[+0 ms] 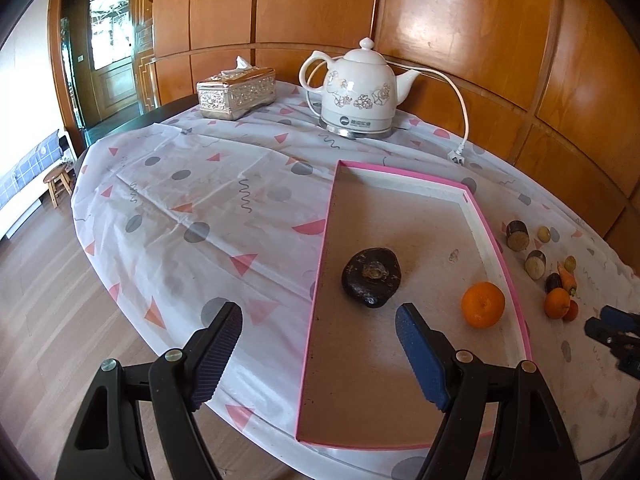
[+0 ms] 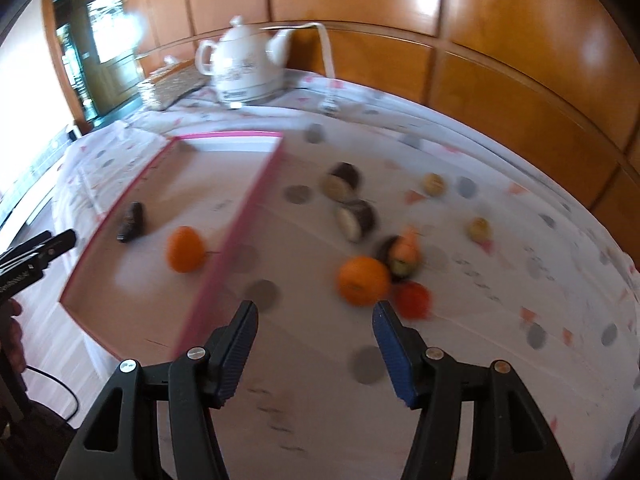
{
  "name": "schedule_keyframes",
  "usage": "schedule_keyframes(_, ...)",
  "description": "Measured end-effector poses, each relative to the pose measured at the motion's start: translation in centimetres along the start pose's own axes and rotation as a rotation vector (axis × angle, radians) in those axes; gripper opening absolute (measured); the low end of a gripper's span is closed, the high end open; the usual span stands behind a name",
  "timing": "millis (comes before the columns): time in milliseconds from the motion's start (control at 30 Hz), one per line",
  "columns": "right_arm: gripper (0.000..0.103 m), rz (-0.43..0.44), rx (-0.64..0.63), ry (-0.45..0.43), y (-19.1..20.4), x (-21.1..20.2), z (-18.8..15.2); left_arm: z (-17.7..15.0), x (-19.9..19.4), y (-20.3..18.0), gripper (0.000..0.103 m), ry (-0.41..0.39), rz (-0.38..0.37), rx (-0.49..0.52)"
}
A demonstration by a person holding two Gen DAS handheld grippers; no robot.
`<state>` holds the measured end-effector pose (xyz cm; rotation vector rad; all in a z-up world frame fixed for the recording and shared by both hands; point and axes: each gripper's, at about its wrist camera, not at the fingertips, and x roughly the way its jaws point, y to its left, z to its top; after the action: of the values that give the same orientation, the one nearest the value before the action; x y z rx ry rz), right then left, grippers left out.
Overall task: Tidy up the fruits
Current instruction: 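Lift the right tool away from the tray back over the table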
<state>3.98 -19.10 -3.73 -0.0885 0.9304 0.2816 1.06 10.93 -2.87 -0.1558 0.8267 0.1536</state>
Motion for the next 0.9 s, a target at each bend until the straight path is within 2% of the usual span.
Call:
schedule_keyframes(433, 0.060, -0.157, 0.140, 0.022, -9.1, -1.8, -2.7, 0.7, 0.0, -1.7, 0.079, 0.001, -0.009, 0.060)
schedule_keyframes(667, 0.060, -0.275, 0.221, 0.045, -14.6, -3.4, -4.0, 0.8, 0.3, -3.0, 0.079, 0.011, -0.015, 0.105)
schedule_keyframes(900, 0.060, -0.408, 0.376, 0.067, -20.6, -5.0, -6.0, 1.6, 0.4, -4.0, 0.079, 0.001, -0.027, 0.119)
